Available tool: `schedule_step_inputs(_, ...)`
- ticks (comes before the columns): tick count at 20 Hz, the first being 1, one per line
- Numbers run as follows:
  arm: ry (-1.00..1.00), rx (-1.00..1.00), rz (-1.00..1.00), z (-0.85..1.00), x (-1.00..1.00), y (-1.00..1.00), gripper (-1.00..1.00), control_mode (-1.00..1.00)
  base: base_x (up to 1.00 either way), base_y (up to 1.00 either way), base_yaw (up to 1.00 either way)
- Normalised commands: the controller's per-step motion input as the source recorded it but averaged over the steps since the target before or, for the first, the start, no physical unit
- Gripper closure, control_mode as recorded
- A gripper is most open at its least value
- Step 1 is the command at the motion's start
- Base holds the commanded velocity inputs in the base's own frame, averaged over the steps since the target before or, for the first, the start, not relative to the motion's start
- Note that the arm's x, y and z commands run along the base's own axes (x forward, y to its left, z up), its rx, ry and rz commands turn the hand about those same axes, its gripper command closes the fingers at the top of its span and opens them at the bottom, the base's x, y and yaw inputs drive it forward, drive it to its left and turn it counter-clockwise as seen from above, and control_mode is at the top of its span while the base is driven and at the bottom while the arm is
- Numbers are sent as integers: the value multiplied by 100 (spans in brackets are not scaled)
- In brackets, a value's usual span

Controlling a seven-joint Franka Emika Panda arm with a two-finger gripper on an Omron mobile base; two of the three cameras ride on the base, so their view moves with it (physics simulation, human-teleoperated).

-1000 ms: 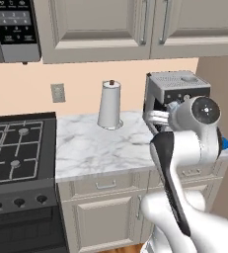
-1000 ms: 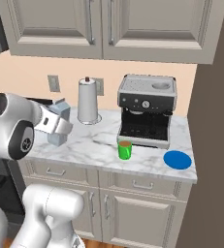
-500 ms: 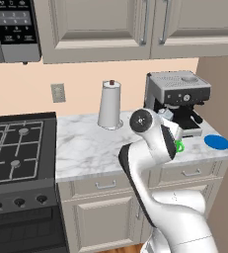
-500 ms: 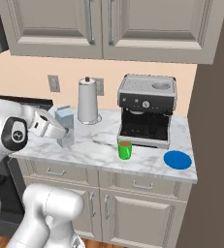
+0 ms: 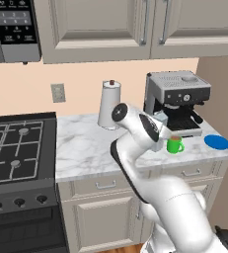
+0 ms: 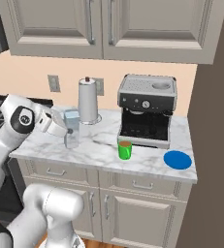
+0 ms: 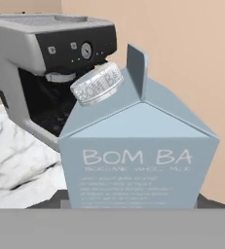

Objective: Take a sugar cube from the saucer and place it inside the coffee. Then, grab milk from the fridge and place it next to the coffee on the counter to sweeten the coffee.

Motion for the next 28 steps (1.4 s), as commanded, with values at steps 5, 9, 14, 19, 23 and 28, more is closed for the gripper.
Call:
schedule_step_inputs(5,14,0,-21,-38,60,0,100,-100,0,0,0)
schedule_step_inputs(9,8,0,-21,-44,39,0,100,-100,0,0,0)
schedule_step_inputs(14,0,0,-16,-22,21,0,100,-100,0,0,0)
schedule_step_inputs(19,0,-1,-4,-26,11,-14,100,-100,0,0,0)
schedule_step_inputs(23,-1,-3,0,-24,25,-19,100,-100,0,0,0)
schedule_step_inputs(28,0,-1,0,-20,18,-29,100,-100,0,0,0)
